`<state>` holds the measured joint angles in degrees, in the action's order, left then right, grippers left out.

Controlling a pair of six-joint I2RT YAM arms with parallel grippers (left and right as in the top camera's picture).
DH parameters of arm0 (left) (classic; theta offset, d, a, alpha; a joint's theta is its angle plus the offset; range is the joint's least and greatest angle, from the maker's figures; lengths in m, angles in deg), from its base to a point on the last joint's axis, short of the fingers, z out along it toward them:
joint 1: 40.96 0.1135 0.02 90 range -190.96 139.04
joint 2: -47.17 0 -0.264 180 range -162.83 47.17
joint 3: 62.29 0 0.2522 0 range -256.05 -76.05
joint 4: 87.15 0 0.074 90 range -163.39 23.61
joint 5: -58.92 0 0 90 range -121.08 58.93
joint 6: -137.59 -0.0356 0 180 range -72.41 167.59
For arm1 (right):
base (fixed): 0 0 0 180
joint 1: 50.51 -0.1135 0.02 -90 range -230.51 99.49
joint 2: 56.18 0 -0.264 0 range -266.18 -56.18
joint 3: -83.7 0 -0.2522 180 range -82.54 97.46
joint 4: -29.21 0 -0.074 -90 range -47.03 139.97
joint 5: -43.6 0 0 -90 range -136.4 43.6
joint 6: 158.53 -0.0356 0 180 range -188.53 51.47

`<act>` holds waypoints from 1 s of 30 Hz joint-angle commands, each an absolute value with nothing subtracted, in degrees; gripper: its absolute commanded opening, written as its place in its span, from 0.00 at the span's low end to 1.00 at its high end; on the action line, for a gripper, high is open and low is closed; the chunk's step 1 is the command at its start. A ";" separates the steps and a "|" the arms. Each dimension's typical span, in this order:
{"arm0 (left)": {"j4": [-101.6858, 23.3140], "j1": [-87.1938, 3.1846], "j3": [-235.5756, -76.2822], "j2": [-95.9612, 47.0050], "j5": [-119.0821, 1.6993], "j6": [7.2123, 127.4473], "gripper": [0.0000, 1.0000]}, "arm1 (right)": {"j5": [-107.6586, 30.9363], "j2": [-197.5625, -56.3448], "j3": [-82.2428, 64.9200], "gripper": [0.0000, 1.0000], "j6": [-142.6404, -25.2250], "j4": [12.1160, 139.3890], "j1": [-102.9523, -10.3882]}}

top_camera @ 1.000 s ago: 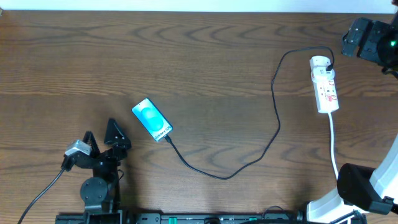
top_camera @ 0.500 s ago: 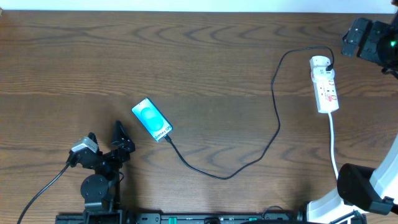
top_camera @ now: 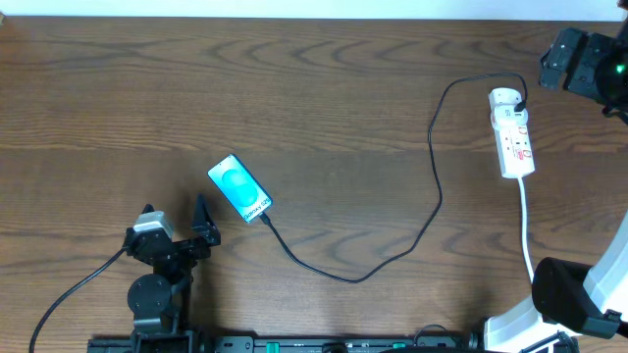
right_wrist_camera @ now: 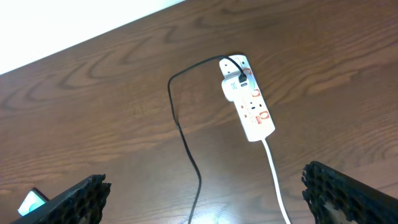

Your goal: Plug charger to phone and switch on socket

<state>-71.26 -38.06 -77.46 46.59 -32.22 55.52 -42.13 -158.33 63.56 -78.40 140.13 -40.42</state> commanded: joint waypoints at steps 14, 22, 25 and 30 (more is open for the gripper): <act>-69.18 -38.41 -76.33 47.07 -32.62 50.60 0.94 | -42.42 -157.76 63.65 0.99 -78.77 140.24 -40.81; -69.47 -38.41 -76.33 47.07 -34.36 50.62 0.94 | -42.42 -157.76 63.65 0.99 -78.77 140.24 -40.81; -69.47 -38.41 -76.33 46.94 -34.36 50.62 0.94 | -42.42 -157.76 63.65 0.99 -78.77 140.24 -40.81; -69.49 -38.41 -76.33 46.94 -34.36 50.62 0.94 | -42.42 -157.76 63.65 0.99 -78.77 140.26 -40.81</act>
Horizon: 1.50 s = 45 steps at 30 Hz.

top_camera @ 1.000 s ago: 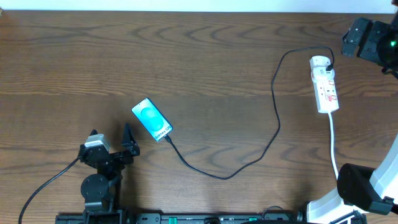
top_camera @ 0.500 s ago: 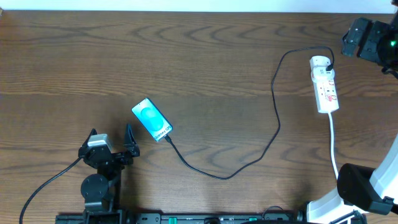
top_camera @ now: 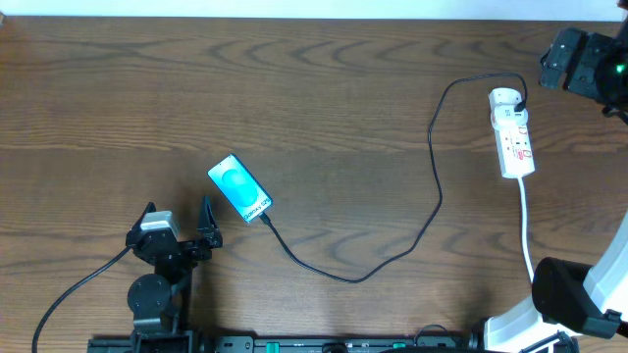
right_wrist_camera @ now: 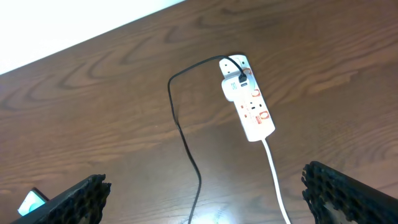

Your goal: Plug charger to phone and switch on socket

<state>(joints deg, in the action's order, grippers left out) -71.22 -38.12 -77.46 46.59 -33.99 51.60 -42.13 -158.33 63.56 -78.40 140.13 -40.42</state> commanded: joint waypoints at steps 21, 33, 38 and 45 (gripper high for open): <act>-69.49 -38.41 -76.33 46.94 -34.36 50.62 0.94 | -43.18 -157.76 63.63 0.99 -78.77 140.24 -40.81; -69.49 -38.41 -76.33 46.94 -34.36 50.62 0.94 | -46.09 -144.43 45.47 0.99 -78.77 118.91 -47.11; -69.49 -38.41 -76.33 46.94 -34.36 50.62 0.94 | -46.09 -131.60 24.55 0.99 -78.77 101.18 -48.11; -69.49 -38.41 -76.33 46.94 -34.36 50.62 0.94 | -47.11 -109.33 -13.52 0.99 -78.75 72.81 -48.09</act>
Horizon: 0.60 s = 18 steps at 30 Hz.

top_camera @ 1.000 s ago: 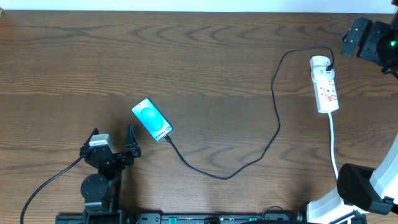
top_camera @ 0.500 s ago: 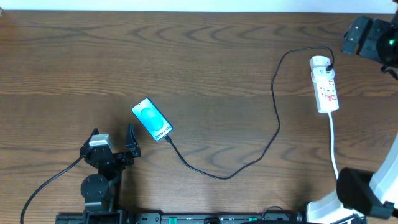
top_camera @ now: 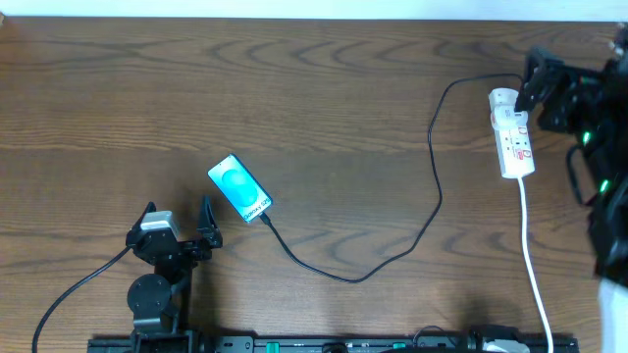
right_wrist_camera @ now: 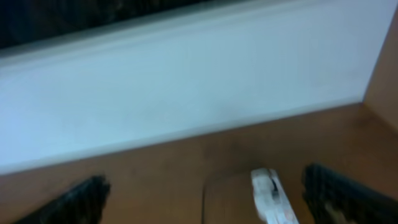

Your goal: Plug charger to phone and switch on socket

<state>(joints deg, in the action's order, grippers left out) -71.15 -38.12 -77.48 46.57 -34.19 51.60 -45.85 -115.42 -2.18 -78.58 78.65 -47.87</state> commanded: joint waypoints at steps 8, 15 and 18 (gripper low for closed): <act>-69.49 -38.41 -76.33 46.94 -34.36 50.62 0.94 | -48.40 -89.17 -47.69 0.99 -75.85 45.71 -48.38; -69.49 -38.41 -76.33 46.94 -34.36 50.62 0.94 | -48.43 -74.51 -70.83 0.99 -70.95 27.70 -50.08; -69.49 -38.41 -76.33 46.94 -34.36 50.60 0.94 | -48.43 -69.90 -77.24 0.99 -70.53 25.34 -50.80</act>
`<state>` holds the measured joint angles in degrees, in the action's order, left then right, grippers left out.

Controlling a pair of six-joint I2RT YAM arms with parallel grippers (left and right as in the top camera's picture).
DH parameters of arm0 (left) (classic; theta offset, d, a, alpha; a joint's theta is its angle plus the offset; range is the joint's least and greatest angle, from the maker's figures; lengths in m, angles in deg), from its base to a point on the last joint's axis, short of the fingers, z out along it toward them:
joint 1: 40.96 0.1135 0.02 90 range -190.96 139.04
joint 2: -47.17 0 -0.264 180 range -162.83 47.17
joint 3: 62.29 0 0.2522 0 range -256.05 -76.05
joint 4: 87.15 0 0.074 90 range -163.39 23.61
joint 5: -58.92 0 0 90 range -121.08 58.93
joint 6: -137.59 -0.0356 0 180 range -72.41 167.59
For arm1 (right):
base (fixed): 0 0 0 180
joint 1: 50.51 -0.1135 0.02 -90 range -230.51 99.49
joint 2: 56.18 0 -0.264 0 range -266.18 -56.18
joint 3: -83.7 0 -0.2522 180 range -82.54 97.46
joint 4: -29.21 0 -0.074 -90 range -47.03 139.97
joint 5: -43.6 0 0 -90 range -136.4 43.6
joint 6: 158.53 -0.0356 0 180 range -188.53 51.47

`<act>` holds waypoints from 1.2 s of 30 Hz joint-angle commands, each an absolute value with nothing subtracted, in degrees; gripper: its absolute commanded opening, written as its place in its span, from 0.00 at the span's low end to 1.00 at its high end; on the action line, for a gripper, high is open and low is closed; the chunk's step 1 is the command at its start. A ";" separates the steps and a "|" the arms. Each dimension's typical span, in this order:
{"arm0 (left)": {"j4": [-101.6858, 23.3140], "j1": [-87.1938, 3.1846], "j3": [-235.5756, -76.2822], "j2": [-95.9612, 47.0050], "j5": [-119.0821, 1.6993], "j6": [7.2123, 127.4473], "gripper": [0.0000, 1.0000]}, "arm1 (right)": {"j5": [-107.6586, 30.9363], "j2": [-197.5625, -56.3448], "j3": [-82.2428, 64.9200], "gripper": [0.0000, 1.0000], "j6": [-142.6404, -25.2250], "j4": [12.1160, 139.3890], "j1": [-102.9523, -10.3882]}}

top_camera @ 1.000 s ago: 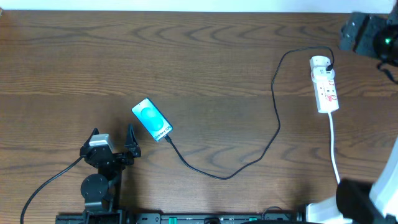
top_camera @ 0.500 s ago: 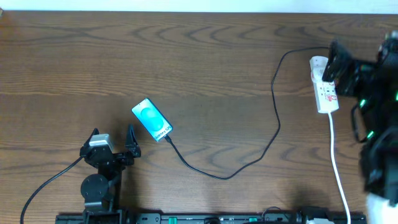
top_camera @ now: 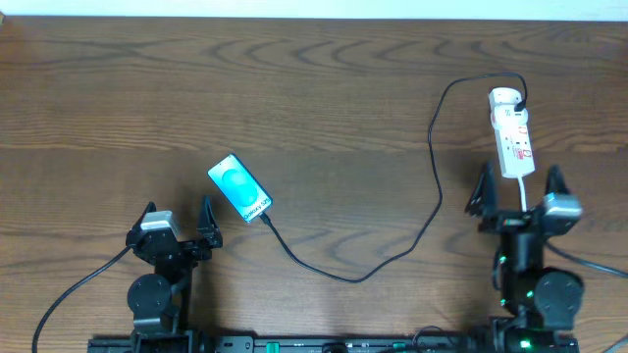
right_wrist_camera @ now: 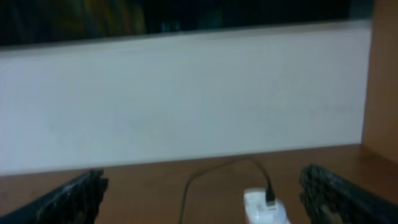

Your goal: Plug charger to phone and switch on socket

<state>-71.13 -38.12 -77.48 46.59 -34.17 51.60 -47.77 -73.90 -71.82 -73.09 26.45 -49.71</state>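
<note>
A phone [top_camera: 239, 188] with a cyan screen lies left of centre. The black charger cable [top_camera: 432, 167] meets its lower right end and runs to the plug [right_wrist_camera: 272, 198] in the far end of the white power strip [top_camera: 513, 137]. My right gripper [top_camera: 518, 183] stands open near the front edge, just short of the strip's near end, with the strip's white cord [top_camera: 528, 211] passing between its fingers. In the right wrist view, the right gripper [right_wrist_camera: 205, 199] frames the strip [right_wrist_camera: 264, 210]. My left gripper [top_camera: 177, 214] is open, left of the phone.
The cable loops across the table's middle, reaching nearest at the front [top_camera: 353, 278]. A white wall [right_wrist_camera: 186, 99] rises behind the far table edge. Bare wood table [top_camera: 294, 78] lies beyond the phone.
My right gripper was at the far right beside the strip's far end; now it stands at the front edge, short of the strip's near end, facing the wall. The left arm has not moved.
At first my right gripper hung open above the far right corner, looking down on the strip, and stayed there a second later. The left gripper straightened slightly beside the phone. Then the right gripper was at the strip's far end, and now it is back at the front.
</note>
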 commanded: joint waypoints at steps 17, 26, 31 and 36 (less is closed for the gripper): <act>-69.49 -38.41 -76.33 46.94 -34.36 50.62 0.94 | -50.79 -56.45 -82.22 0.99 -68.37 47.04 -51.33; -69.49 -38.41 -76.33 46.94 -34.36 50.62 0.94 | -50.74 -56.45 -82.22 0.99 -68.22 47.07 -51.35; -69.49 -38.41 -76.33 46.94 -34.36 50.62 0.94 | -50.74 -56.45 -82.22 0.99 -68.22 47.04 -51.35; -69.49 -38.41 -76.33 46.94 -34.36 50.62 0.94 | -50.76 -56.45 -82.22 0.99 -68.24 46.98 -51.37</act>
